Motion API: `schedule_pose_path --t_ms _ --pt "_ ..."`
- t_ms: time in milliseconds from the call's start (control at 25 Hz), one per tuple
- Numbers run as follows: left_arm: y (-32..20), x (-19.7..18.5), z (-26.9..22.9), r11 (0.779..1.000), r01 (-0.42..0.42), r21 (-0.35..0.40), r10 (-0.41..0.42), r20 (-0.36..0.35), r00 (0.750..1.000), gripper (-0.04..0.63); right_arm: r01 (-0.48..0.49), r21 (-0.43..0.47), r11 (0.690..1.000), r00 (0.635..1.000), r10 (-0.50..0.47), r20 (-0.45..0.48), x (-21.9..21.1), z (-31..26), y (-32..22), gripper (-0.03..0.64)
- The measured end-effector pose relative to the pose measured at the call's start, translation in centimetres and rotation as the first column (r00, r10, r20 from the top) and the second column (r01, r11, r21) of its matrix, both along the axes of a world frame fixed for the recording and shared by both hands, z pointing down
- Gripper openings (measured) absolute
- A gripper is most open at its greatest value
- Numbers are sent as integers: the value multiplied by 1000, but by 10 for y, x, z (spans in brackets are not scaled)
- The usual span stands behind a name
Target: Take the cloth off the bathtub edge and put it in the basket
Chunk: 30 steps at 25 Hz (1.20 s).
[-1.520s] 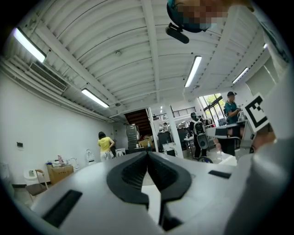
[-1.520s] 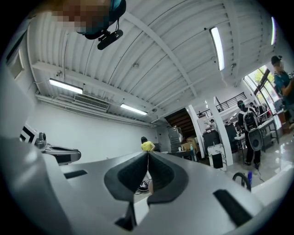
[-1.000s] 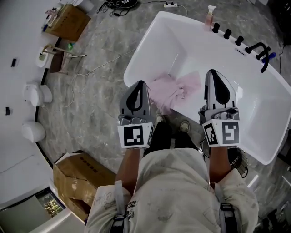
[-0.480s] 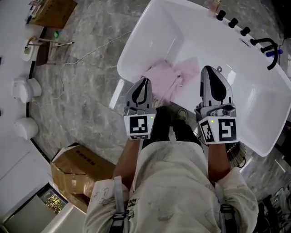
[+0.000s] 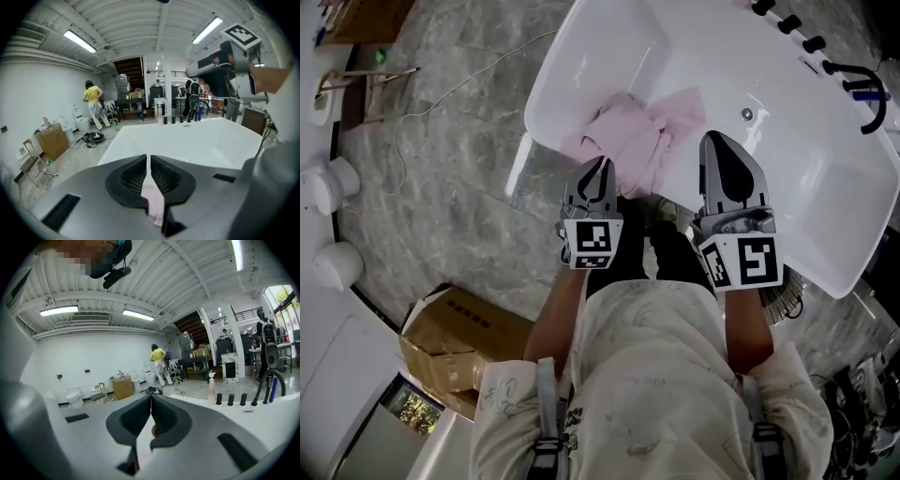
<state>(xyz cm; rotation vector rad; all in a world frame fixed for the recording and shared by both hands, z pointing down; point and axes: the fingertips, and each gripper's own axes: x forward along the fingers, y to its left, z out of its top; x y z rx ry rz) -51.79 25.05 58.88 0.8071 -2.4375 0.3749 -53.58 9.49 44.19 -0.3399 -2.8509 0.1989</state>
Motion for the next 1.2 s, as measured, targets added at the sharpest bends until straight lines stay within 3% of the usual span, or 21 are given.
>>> schedule_pose_path --t_ms 320,440,520,640,760,920,1200 --pt "14 14 84 981 -153 -119 133 -157 979 13 28 15 999 995 -26 -92 -9 58 40 -11" --pt "18 16 111 965 -217 -147 184 -210 960 102 34 22 999 992 -31 -122 -13 74 53 -11" --pt "18 18 126 951 -262 -163 220 -239 946 127 34 28 999 990 -30 -140 -14 81 58 -11" --pt "17 23 149 916 -353 -190 292 -289 912 168 30 38 999 986 -23 -162 -16 88 60 -11" --pt "17 33 169 853 -470 -227 386 -331 861 212 18 54 998 984 -8 -180 -15 93 60 -11" --pt "18 46 193 750 -610 -256 499 -386 776 252 1 70 998 980 13 -198 -13 99 62 -11" --pt "23 54 239 547 -774 -321 619 -468 631 321 -14 98 995 972 36 -232 -14 110 70 -11"
